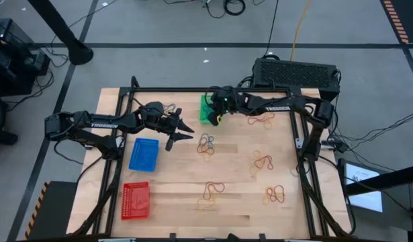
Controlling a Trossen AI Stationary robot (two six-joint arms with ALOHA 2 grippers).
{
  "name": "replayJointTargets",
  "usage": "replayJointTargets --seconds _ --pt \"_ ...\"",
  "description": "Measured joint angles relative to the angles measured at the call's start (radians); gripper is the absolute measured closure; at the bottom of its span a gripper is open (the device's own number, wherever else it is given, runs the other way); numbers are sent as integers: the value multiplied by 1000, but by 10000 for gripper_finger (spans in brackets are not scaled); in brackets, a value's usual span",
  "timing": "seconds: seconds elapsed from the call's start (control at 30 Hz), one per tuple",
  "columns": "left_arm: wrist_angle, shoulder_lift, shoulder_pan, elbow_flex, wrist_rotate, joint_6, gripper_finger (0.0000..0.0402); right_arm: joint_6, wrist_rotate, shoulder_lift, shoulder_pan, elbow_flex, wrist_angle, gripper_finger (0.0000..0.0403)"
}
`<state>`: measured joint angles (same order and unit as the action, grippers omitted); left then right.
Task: Sort rubber bands into baskets
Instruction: Put the blue rubber band into the green bin
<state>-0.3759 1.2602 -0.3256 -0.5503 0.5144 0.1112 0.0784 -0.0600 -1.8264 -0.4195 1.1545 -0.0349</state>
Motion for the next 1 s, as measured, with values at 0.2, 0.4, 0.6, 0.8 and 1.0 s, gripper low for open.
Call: replayJointTargets --seconds 0.2,0.4,0.6,0.8,1.0 --pt "0 0 0 0 0 0 278 41 1 -32 -20 0 4 402" --pt "0 0 0 0 0 0 278 41 5 -37 -19 0 2 400" --pt "1 0 0 0 0 0 278 41 4 -37 -19 0 2 368" --pt "1 0 0 0 0 0 278 41 4 -37 -19 0 5 324" --pt "4 0 0 0 0 0 278 19 7 -25 -19 0 13 297"
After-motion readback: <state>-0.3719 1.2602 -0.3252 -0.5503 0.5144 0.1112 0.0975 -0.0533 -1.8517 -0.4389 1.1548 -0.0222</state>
